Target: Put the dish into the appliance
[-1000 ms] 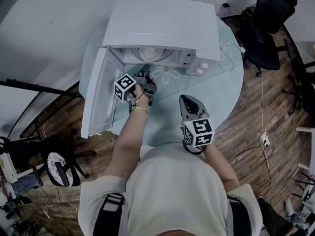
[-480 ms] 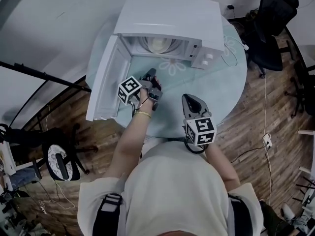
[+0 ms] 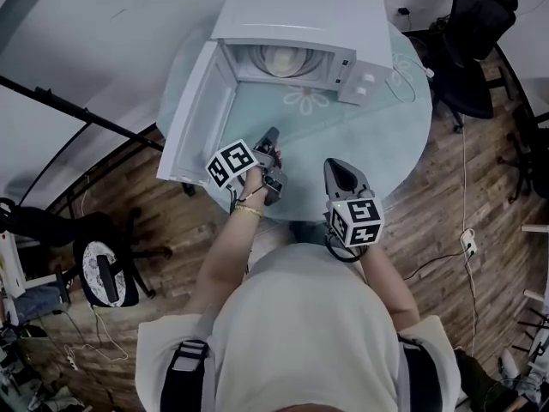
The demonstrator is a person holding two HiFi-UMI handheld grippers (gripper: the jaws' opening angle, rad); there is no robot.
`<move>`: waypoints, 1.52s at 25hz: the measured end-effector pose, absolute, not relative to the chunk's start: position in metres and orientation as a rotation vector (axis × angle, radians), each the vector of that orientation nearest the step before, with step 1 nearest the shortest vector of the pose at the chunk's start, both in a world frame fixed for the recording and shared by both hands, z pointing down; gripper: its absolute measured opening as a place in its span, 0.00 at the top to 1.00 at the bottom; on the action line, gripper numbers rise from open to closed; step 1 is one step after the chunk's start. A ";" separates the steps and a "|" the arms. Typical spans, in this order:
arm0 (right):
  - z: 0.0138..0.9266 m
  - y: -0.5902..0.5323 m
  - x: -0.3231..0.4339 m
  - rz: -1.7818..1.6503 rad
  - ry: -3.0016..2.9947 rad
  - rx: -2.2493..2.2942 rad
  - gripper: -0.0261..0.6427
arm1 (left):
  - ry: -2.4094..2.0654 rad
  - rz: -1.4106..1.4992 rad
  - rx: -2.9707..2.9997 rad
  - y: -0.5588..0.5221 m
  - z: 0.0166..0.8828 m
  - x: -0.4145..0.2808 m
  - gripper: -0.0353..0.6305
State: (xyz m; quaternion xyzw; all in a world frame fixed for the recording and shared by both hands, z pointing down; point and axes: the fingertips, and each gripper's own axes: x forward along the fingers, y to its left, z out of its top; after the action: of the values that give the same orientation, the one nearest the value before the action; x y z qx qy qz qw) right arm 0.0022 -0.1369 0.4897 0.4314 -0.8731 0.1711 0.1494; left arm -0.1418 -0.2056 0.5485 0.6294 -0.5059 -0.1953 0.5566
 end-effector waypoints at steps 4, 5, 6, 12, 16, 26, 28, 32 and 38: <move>0.492 -0.117 0.006 0.529 -2.510 1.241 0.95 | -1.232 -0.381 1.543 -0.169 0.548 -0.140 0.94; 0.493 -0.113 0.005 0.536 -2.510 1.236 0.95 | -1.242 -0.356 1.562 -0.161 0.547 -0.140 0.94; 0.494 -0.109 0.005 0.544 -2.511 1.231 0.95 | -1.252 -0.329 1.585 -0.153 0.546 -0.139 0.94; 0.495 -0.090 0.001 0.621 -2.534 1.214 0.95 | -1.304 -0.172 1.726 -0.108 0.538 -0.130 0.94; 0.493 -0.080 -0.002 0.625 -2.544 1.197 0.95 | -1.343 -0.051 1.822 -0.081 0.536 -0.124 0.94; 0.493 -0.056 -0.005 0.661 -2.558 1.186 0.95 | -1.332 0.056 1.885 -0.030 0.542 -0.119 0.94; 0.494 -0.052 -0.005 0.666 -2.557 1.182 0.95 | -1.332 0.052 1.876 -0.024 0.544 -0.121 0.94; 0.495 -0.046 -0.006 0.655 -2.552 1.156 0.95 | -1.338 0.048 1.860 -0.020 0.547 -0.123 0.94; 0.495 -0.041 -0.007 0.632 -2.544 1.134 0.95 | -1.345 0.038 1.858 -0.021 0.543 -0.123 0.94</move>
State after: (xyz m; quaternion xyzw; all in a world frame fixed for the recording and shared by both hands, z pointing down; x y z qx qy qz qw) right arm -0.0067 -0.0415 0.4953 0.3932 -0.8816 0.2191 0.1423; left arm -0.1227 -0.0208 0.5429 0.7383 -0.5346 0.0152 0.4110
